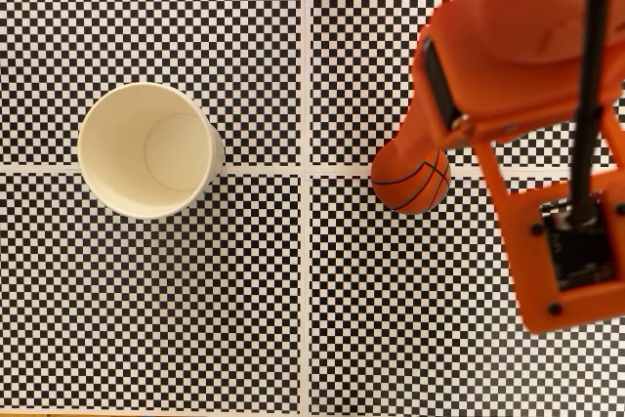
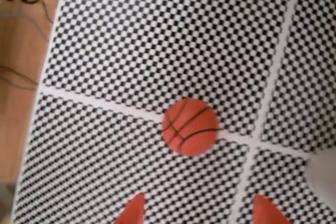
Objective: Grasp basketball and place into cup.
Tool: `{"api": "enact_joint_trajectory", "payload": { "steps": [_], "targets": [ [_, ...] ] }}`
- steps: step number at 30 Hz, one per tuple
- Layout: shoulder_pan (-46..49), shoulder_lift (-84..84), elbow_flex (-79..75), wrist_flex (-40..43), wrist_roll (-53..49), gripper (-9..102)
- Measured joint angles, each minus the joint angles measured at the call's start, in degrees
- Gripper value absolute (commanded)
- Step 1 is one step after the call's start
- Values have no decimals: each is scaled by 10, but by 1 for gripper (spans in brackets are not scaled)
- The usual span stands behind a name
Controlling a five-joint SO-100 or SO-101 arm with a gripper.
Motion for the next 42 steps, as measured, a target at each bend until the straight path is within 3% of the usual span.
{"api": "enact_joint_trajectory", "payload": {
  "steps": [24, 32, 42],
  "targets": [
    [-2, -83, 11, -28, 2, 48],
    [1, -100, 69, -102, 2, 49],
    [0, -128, 85, -138, 9, 52]
  ]
}}
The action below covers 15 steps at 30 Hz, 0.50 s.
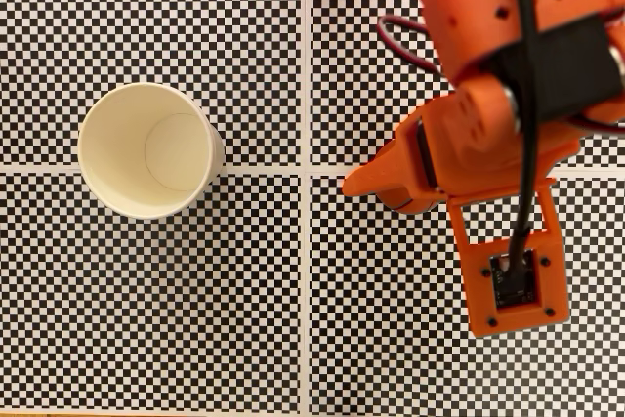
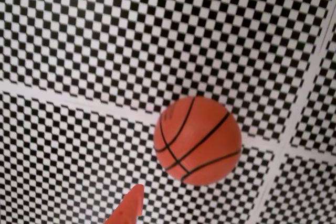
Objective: Grasp basketball and place into cup.
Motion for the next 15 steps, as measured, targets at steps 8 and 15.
{"api": "enact_joint_trajectory", "payload": {
  "steps": [8, 15],
  "targets": [
    [4, -2, 17, -14, 1, 56],
    [11, -2, 69, -59, 1, 58]
  ]
}}
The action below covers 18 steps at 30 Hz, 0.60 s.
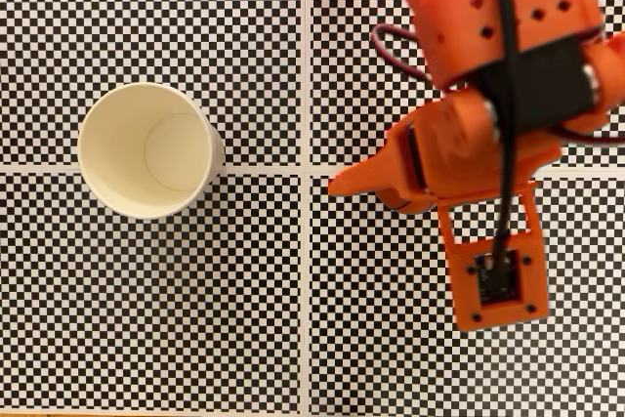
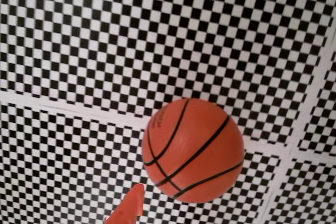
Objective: Grasp basketball and place into cup.
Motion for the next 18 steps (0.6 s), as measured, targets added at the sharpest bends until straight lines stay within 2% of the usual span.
{"api": "enact_joint_trajectory", "payload": {
  "steps": [18],
  "targets": [
    [-20, 0, 41, -63, 26, 61]
  ]
}}
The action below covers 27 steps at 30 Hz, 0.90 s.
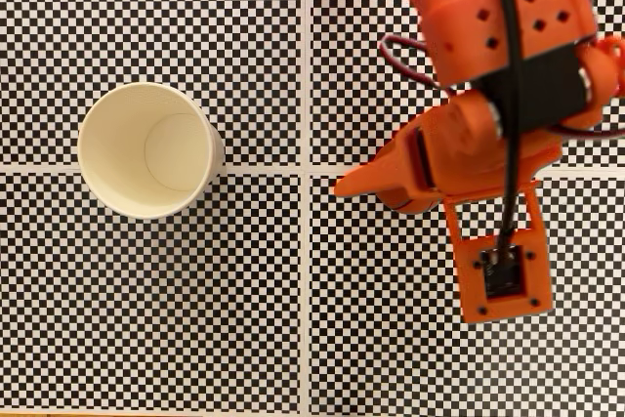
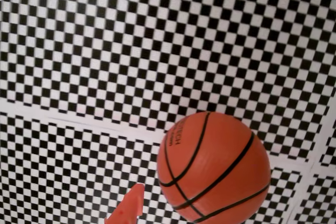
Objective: Grasp basketball and place into cup.
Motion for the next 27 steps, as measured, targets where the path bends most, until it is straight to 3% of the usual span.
{"api": "enact_joint_trajectory", "payload": {
  "steps": [27],
  "targets": [
    [1, 0, 60, -66, 4, 62]
  ]
}}
